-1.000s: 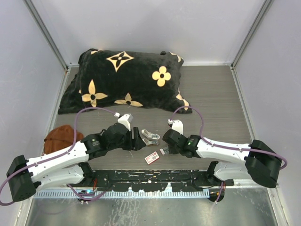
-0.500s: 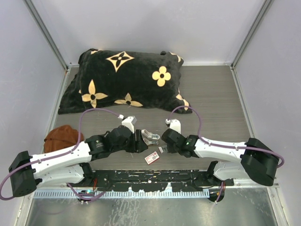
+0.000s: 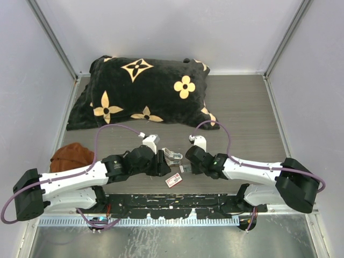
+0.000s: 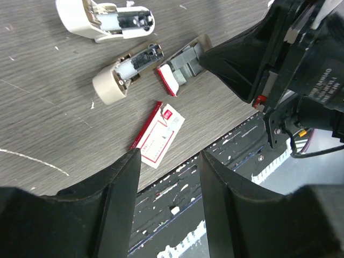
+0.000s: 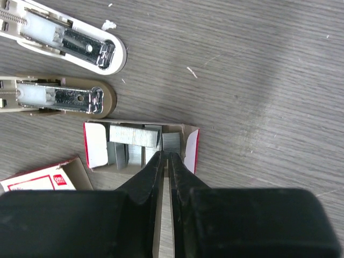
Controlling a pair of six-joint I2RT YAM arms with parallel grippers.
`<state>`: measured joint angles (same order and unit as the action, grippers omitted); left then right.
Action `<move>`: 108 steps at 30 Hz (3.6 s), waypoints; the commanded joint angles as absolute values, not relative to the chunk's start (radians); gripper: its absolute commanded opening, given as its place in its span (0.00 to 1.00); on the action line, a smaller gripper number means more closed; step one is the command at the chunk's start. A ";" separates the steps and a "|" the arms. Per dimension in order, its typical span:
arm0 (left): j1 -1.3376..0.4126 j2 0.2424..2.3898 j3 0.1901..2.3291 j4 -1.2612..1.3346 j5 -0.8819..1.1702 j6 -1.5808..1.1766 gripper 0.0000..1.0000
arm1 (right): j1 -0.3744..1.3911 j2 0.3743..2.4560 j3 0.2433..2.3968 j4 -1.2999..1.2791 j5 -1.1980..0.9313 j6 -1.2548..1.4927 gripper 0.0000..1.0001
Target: Load the staples into the stapler
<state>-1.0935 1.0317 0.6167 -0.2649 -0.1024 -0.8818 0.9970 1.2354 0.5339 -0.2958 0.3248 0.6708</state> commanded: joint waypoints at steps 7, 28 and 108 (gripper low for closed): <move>-1.223 1.199 0.726 -0.113 -0.211 -0.928 0.48 | 0.995 1.093 0.581 -0.383 0.334 0.666 0.19; -1.230 1.479 0.821 -0.078 -0.310 -0.974 0.44 | 0.926 1.169 0.537 -0.314 0.300 0.630 0.25; -1.177 1.644 0.868 -0.119 -0.340 -0.967 0.00 | 0.882 1.067 0.533 -0.287 0.113 0.628 0.34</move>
<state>-1.1782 1.6455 0.8322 -0.1112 -0.3183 -0.9794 0.8383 1.0283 0.4900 -0.2802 0.0029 0.6041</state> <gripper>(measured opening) 0.007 0.344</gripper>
